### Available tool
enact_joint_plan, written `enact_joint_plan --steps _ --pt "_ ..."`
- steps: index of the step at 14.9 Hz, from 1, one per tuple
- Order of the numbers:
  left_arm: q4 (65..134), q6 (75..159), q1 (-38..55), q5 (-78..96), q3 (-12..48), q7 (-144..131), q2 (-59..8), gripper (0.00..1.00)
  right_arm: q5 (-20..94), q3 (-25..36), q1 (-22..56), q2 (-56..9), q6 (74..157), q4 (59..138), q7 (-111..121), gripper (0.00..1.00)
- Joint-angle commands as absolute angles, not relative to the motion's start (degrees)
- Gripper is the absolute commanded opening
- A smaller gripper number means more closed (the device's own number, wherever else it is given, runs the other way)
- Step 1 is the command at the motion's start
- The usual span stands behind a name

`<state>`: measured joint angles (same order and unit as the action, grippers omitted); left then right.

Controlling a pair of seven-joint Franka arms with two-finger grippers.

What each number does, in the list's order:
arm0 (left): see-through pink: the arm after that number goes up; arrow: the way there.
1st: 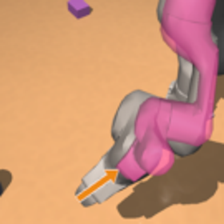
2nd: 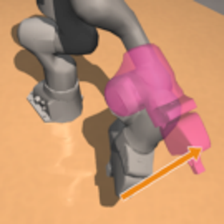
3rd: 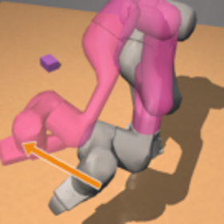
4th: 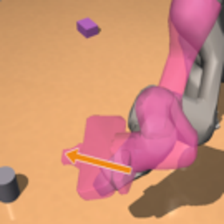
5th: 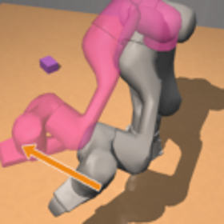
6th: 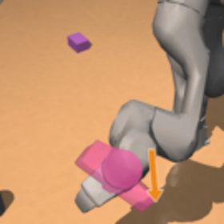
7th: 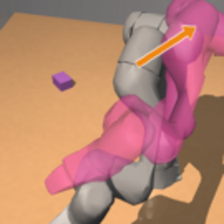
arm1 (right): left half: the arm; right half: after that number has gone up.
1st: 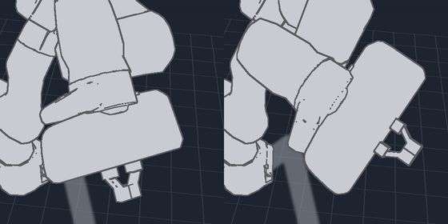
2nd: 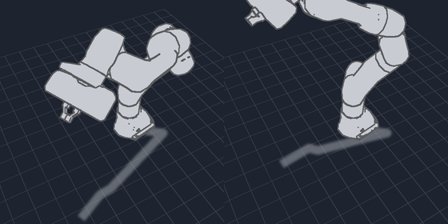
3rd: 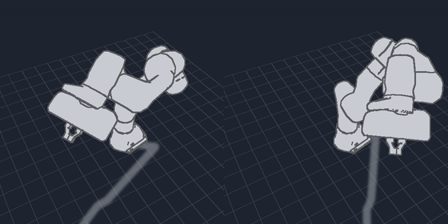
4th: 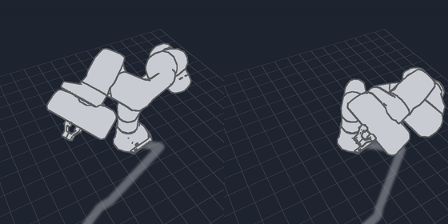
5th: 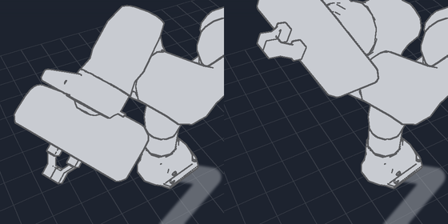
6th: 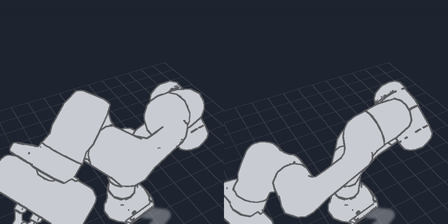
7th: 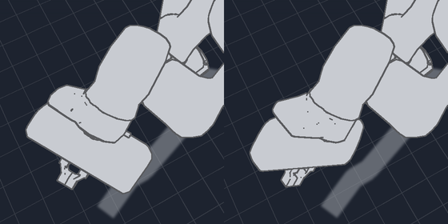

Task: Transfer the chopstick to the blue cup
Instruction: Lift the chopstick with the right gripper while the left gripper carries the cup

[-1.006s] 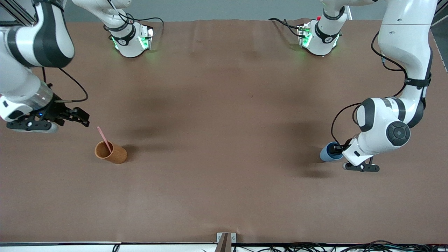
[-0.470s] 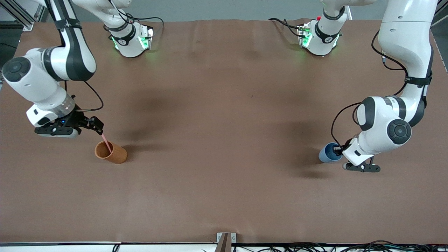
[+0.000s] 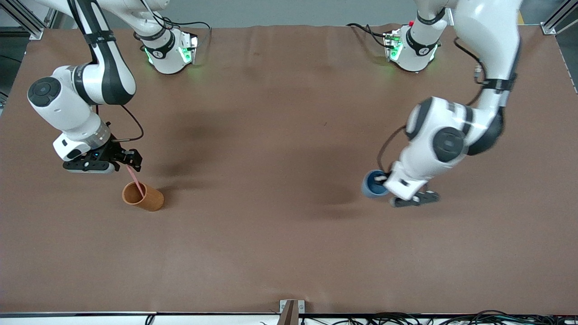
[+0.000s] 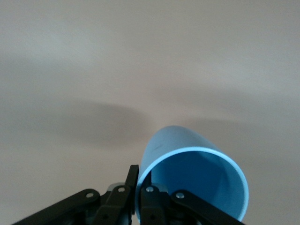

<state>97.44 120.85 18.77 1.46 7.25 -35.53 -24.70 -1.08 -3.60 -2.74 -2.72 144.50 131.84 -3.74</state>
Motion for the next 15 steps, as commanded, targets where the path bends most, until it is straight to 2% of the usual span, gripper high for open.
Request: enact_joint_plan --steps 1,3,6,9,13,15 --pt "93.6 120.7 25.1 2.1 7.1 -47.1 -28.0 0.0 -0.2 -4.1 -2.8 -1.0 144.9 133.3 -3.8 0.43" --pt "90.9 121.9 30.4 2.1 7.1 -54.0 -31.1 0.0 -0.2 -4.1 -3.0 -1.0 145.1 133.0 -3.8 0.3" --pt "90.0 125.5 35.0 1.9 7.1 -59.9 -33.7 0.0 -0.2 -4.1 -3.0 -1.0 145.4 133.1 -4.0 0.22" --pt "90.5 128.4 37.3 1.7 7.0 -61.2 -35.7 0.0 -0.2 -4.1 -3.0 -1.1 145.0 132.6 -4.2 0.05" --pt "92.5 129.4 37.5 1.3 6.9 -61.3 -36.2 0.01 -0.2 -4.0 -3.1 -1.0 143.1 129.9 -4.1 0.01" --pt "94.6 131.9 37.5 1.1 6.9 -61.1 -36.3 0.02 -0.2 -4.0 -3.2 -1.0 135.2 124.7 -4.4 0.01"
